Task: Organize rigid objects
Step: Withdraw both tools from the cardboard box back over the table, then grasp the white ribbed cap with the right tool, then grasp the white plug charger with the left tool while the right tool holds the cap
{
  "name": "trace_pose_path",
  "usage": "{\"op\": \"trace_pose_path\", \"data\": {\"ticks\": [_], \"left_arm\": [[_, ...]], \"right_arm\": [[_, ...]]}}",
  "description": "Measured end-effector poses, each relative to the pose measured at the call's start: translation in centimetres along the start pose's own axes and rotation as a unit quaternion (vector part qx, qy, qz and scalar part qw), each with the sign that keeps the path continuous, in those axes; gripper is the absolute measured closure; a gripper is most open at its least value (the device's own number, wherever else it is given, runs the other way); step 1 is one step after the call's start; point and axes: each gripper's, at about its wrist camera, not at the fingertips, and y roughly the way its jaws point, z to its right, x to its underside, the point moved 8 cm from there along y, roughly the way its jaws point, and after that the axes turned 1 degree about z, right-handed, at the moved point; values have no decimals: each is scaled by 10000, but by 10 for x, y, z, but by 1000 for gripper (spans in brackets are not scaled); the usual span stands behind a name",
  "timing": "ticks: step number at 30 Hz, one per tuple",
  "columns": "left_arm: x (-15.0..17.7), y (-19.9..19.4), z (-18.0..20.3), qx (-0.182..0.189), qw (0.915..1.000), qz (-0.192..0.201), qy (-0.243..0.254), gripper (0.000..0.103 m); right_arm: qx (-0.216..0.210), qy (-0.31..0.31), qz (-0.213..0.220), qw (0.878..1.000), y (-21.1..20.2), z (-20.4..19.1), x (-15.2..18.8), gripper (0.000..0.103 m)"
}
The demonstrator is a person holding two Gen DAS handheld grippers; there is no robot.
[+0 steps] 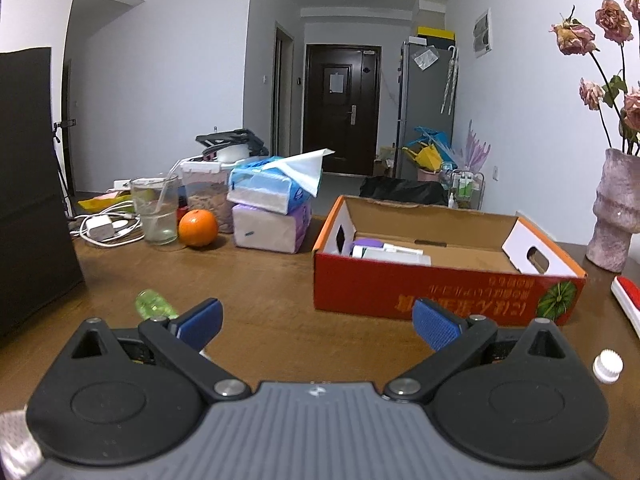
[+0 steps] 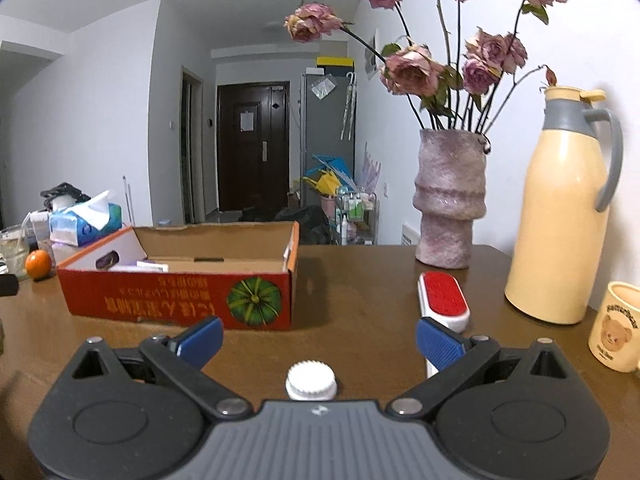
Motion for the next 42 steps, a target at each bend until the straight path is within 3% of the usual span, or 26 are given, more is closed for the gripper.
{"op": "trace_pose_path", "data": {"ticks": [11,17,24,26,27,28,37,42], "left_arm": [[25,-20,-26,-218,9996,-189,-14,0],[32,-19,-44,-374,9986,-333,-170,0],[38,-13,-58,-511,9968,-536,-303,0],[39,-11,-58,-513,9967,-561,-284,0],[40,-10,-57,-518,9966,-579,-260,0],[40,-10,-57,-520,9966,-598,-241,0],[42,-6,-68,-609,9950,-703,-358,0],[49,3,-82,-696,9919,-991,-371,0]], "right_arm": [[-90,-149,-538,9984,9,6,26,3],[-56,-210,-956,9952,45,4,35,15],[-145,-101,-1326,9910,79,2,39,37],[-170,-76,-1430,9896,85,1,40,45],[-219,-47,-1493,9885,88,2,42,61],[-263,-13,-1529,9879,89,2,43,64],[-154,37,-1033,9945,75,6,31,64],[-77,26,-892,9960,71,8,27,64]]}}
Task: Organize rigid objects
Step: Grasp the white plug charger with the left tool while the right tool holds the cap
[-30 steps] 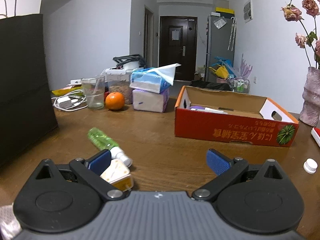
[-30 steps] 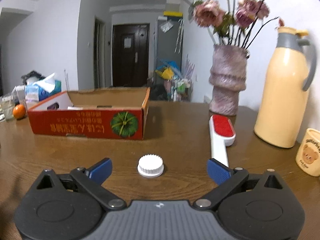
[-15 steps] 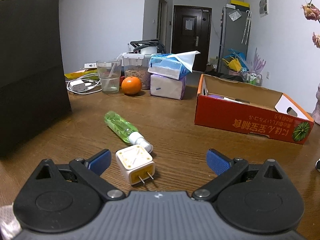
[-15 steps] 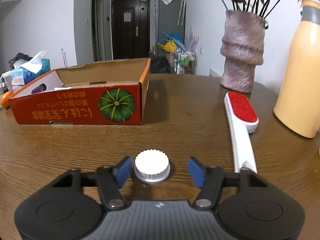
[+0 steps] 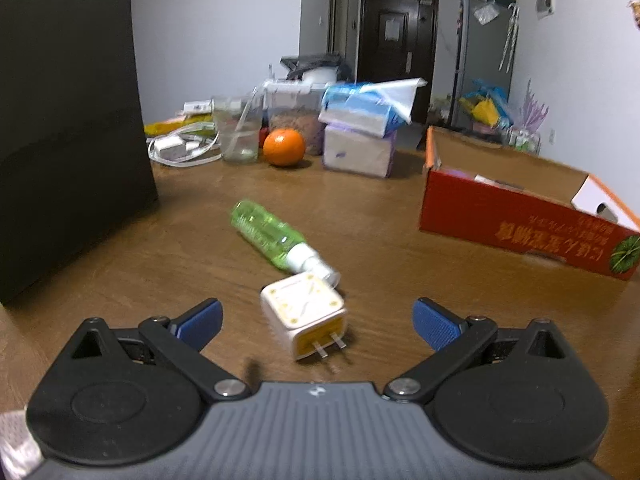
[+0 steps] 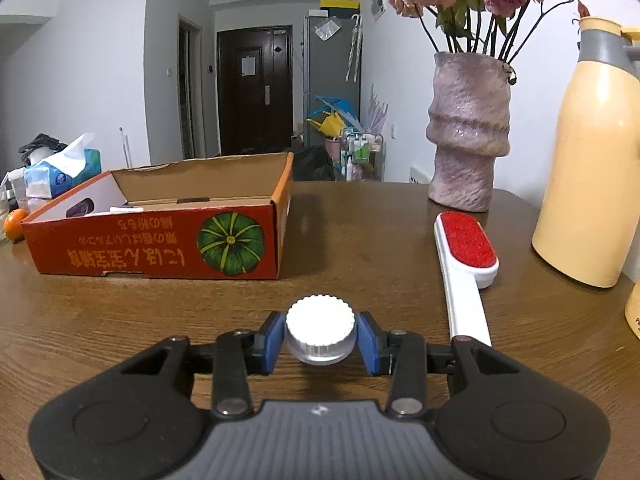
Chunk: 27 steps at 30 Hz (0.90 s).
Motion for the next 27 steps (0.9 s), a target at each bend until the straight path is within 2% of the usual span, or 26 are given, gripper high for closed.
{"op": "trace_pose_path", "data": {"ticks": [7,9,11,16,22,25,27], "left_arm": [[6,13,-7,-77,9995,-299,36,2],[8,16,-5,-73,9992,-380,112,13],[9,17,-4,-97,9990,-401,150,17],[6,20,-5,-249,9991,-289,162,16],[0,37,-3,-638,9969,-246,378,17],[-1,42,-6,-590,9974,-317,278,29],[0,46,-8,-433,9981,-405,164,50]], "right_arm": [[-14,-1,17,10000,-2,-1,1,64],[-23,-13,21,10000,-2,-2,1,64],[-22,-20,28,10000,-3,-2,1,64],[-14,-19,30,10000,-3,-2,0,64],[22,-3,52,10000,-3,-1,1,64],[42,-5,64,10000,-4,-1,0,64],[65,-3,85,9999,-5,0,0,64]]}}
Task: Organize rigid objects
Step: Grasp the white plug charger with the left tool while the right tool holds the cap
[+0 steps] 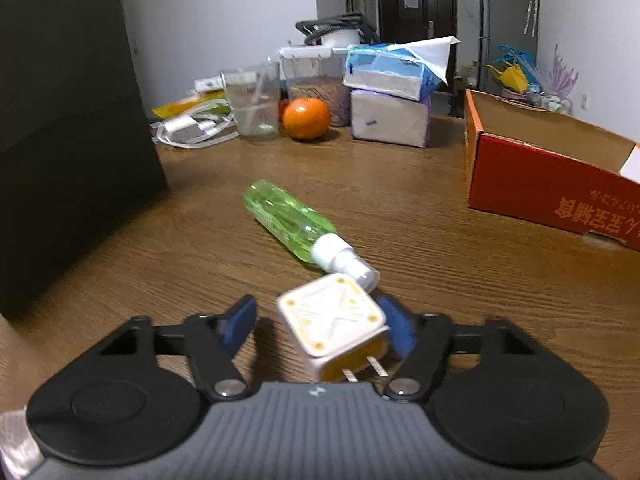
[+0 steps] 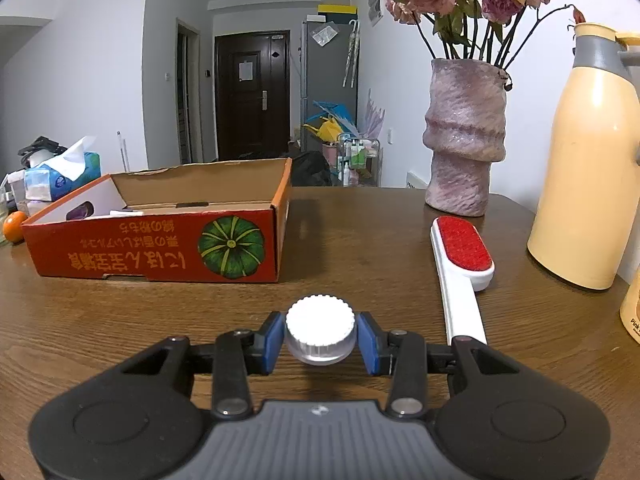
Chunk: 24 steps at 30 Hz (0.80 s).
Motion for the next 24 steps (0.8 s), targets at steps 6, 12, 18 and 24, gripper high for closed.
{"op": "trace_pose_path", "data": {"ticks": [6,12,18,24], "left_arm": [[0,-3,-4,222,9995,19,-214,63],[-4,-11,-3,247,9994,169,-183,63],[-9,-29,-1,282,9981,516,-164,63],[-12,-41,7,377,9967,708,-75,63]], "right_arm": [[70,42,58,9999,-4,1,1,64],[88,45,144,9998,-11,-3,1,64],[45,69,286,9996,-20,-11,0,64],[-89,93,464,9988,-30,-24,-2,64]]}}
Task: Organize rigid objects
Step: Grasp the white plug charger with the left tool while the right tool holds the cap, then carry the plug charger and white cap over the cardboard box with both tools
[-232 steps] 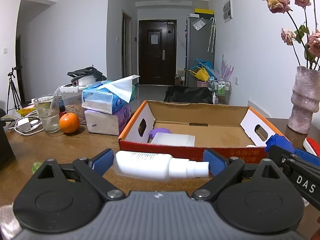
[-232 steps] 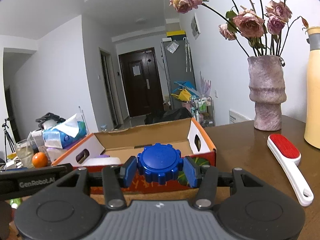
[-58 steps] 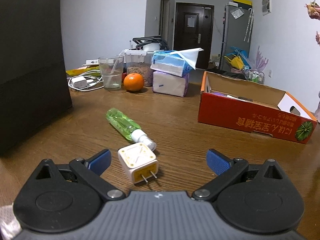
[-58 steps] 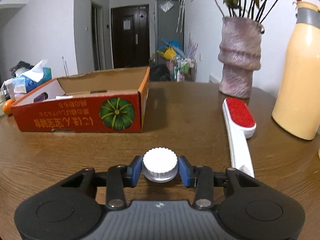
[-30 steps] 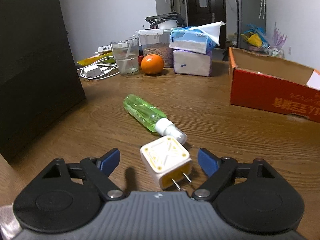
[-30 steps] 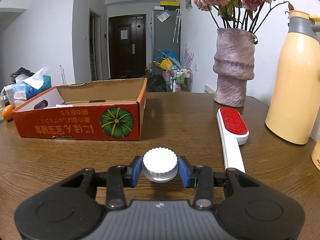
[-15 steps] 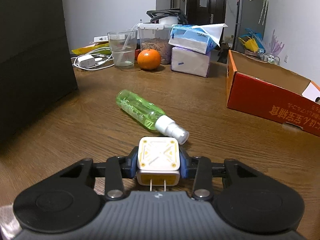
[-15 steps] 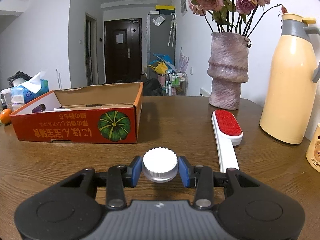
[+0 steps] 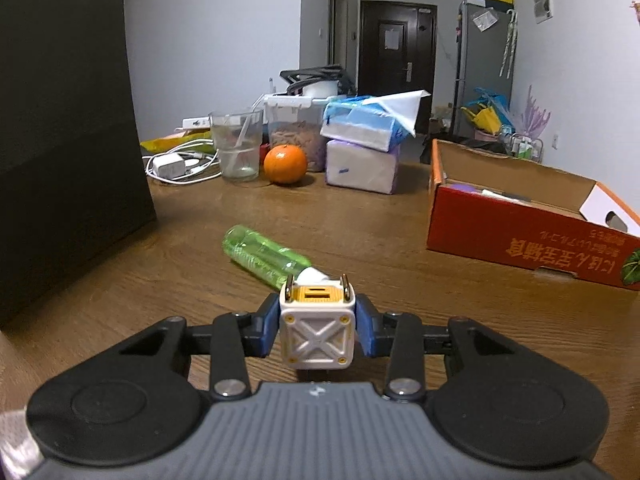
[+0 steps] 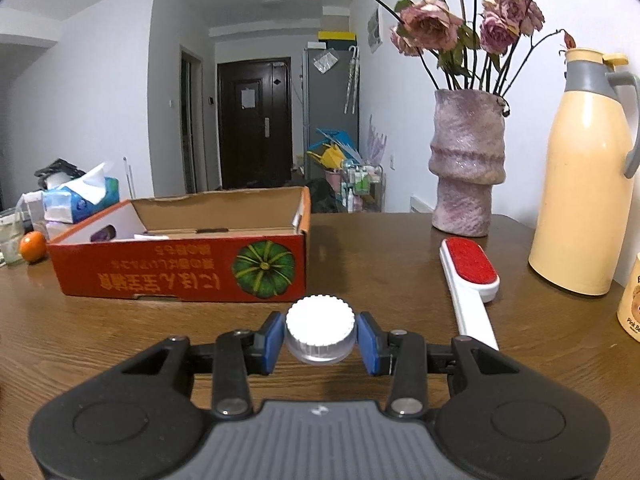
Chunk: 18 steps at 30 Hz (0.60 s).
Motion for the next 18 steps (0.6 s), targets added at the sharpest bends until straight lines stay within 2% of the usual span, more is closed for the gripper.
{"op": "trace_pose_path", "data": {"ticks": [18], "left_arm": [[-7,-29,44,462,9984,314,108,63]], "right_arm": [[-523,167,491,9973,-22,-51,-12,64]]}}
